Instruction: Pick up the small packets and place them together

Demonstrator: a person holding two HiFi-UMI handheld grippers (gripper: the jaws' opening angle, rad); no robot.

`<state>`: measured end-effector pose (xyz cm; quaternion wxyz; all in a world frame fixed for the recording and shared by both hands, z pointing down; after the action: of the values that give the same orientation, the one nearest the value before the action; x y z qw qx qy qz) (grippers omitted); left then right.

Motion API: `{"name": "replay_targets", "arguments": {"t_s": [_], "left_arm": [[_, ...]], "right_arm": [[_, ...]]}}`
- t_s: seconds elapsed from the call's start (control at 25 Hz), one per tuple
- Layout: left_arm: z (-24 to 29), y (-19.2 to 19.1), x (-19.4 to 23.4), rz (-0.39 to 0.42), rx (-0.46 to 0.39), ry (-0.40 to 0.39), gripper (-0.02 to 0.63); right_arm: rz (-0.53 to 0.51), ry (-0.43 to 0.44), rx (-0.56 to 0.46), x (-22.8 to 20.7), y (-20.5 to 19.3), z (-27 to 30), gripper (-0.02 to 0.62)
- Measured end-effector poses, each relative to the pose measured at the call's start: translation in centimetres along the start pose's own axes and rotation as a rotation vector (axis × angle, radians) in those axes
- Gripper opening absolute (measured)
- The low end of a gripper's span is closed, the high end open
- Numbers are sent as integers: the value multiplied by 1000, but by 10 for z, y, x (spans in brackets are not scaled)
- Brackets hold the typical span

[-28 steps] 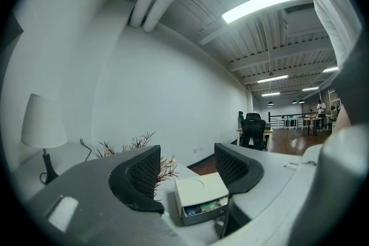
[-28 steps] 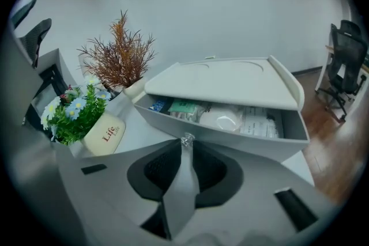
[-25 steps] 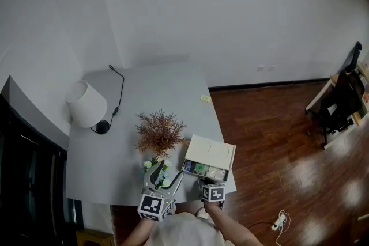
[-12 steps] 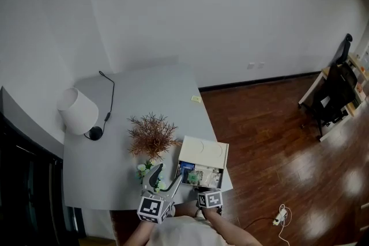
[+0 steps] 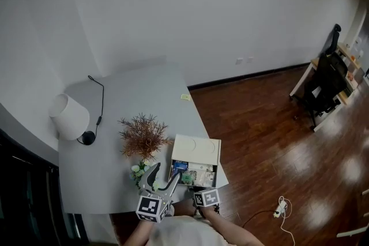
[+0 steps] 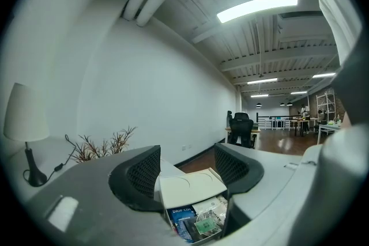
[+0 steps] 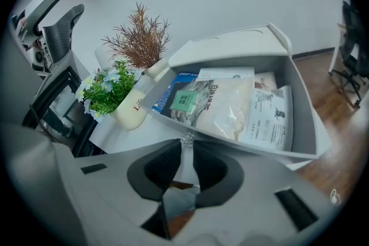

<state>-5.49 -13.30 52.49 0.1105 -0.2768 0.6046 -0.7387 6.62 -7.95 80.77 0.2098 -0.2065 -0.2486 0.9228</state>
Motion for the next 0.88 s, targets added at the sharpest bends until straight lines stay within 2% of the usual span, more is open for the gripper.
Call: {"name": "replay_targets", "arguments": {"t_s": [0.2, 0.32, 0.44, 0.64, 0.76, 0.88], "left_arm": [[-1, -4, -4, 0, 11, -15, 278], [-1, -4, -7, 2, 19, -24, 278], [-2, -1, -8, 5, 15, -35, 278], [1, 7, -8, 5, -5, -48, 278], [3, 21, -11, 8, -31, -62, 278], [4, 35, -14, 20, -62, -73, 277]], "right_arm": [[-76, -54, -11, -3, -3, -7, 101], [-54, -41, -77, -4, 2, -23, 103], [-55, -18, -248, 1, 30, -60, 103], [-155, -48, -607, 14, 105, -143, 103], [-208, -97, -782, 17, 148, -192, 101], [-275, -202, -869, 15, 178, -232, 100]]}}
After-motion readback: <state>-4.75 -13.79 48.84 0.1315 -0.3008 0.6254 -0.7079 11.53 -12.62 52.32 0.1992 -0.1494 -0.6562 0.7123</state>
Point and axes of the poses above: the fingertips, and each gripper's own axes: z forward along the fingers, x to its left, y out of its top, the point moved 2 cm from there along -z, backward along the fingers, and after that the axes turned 12 degrees about -z, right-handed, at the moved point
